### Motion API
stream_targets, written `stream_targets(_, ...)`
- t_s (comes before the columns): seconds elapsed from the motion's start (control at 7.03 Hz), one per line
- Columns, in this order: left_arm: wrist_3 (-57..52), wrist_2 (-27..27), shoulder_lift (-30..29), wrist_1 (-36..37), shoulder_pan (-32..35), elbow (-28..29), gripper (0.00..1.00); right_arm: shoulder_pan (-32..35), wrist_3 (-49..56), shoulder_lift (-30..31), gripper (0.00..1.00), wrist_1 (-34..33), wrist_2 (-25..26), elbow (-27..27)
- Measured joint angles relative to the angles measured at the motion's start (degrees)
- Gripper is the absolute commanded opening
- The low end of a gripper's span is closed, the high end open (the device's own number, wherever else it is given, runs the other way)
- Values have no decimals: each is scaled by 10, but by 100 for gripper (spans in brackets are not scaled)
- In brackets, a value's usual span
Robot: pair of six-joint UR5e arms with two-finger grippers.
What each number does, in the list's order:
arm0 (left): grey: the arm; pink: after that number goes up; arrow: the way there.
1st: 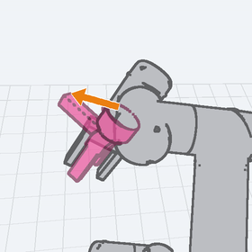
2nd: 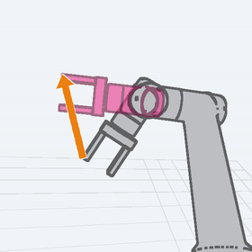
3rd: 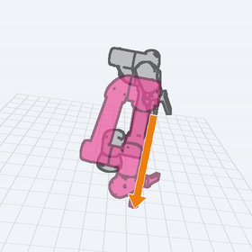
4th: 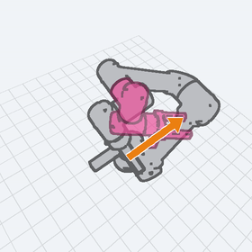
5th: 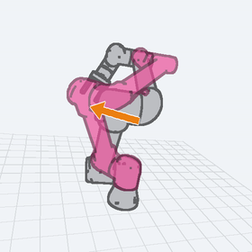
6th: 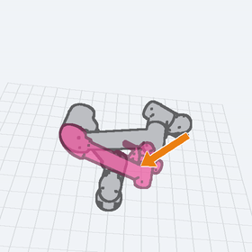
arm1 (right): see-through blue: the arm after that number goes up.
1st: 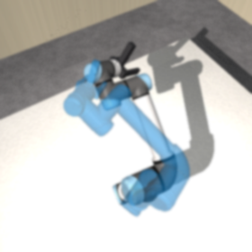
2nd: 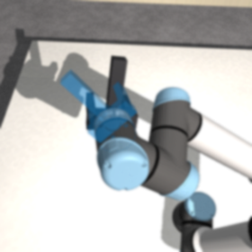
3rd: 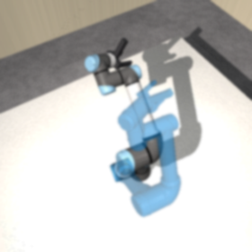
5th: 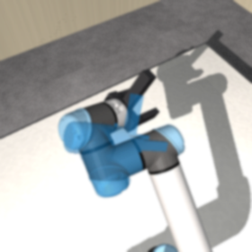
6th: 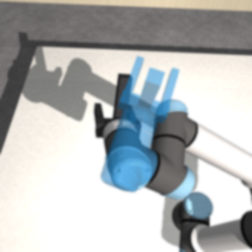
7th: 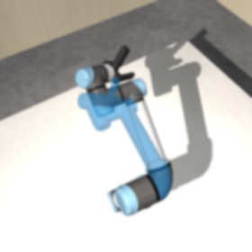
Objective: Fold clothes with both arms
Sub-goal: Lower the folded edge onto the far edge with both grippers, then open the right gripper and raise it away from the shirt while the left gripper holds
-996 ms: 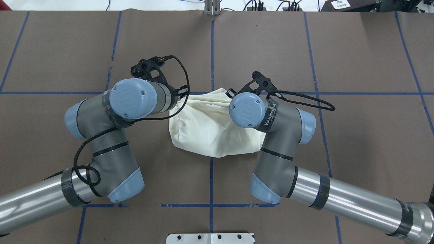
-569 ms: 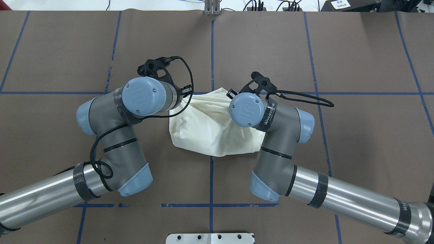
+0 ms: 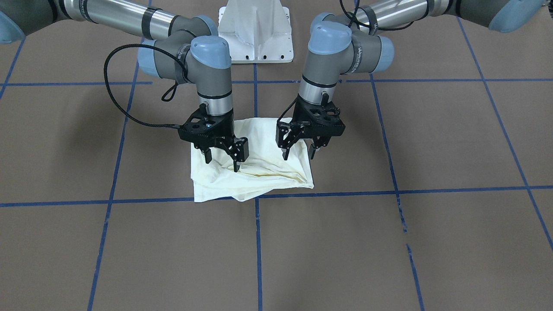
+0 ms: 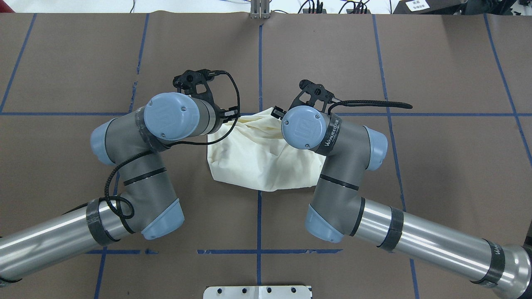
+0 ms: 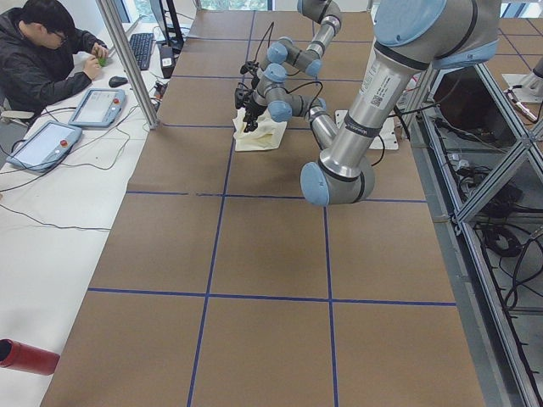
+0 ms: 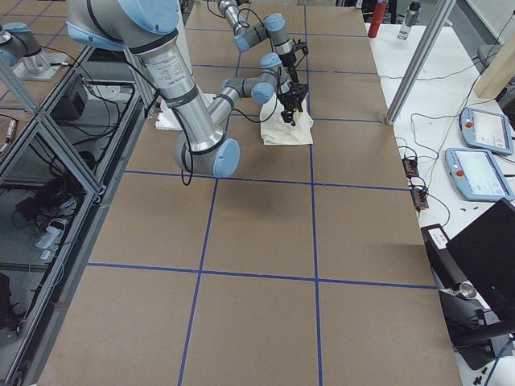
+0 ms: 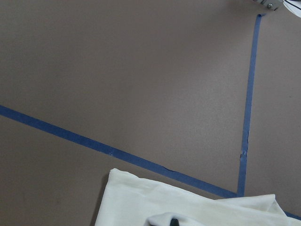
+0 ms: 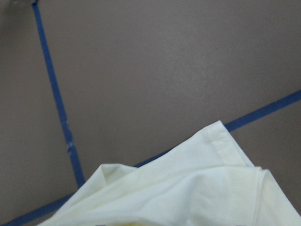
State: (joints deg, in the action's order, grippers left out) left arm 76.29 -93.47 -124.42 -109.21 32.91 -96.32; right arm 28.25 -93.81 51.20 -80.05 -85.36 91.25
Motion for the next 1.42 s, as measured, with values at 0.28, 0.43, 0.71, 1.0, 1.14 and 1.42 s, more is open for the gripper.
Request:
stream_targets(0.28,-41,-28,28,-1,17,-36,100,-27,50,6,100,-1,0,18)
stream_targets(0.43,-45,-31,31,-1,19,-40,100,-40,74,6,100,-2,15,15)
stream_targets(0.71,-46,-32,34,0,20,-45,100,-44,107,-4,100,-2,44,-25)
stream_targets(1.0,-44,-32,35,0,20,-51,100,-23,141,-14,100,-3,60,-74)
stream_targets(1.14,-43,-32,36,0,20,-54,100,-4,159,-19,100,-3,62,-101)
stream_targets(1.42,-42,-33,41,0,19,-60,100,53,219,-27,100,-2,60,-146)
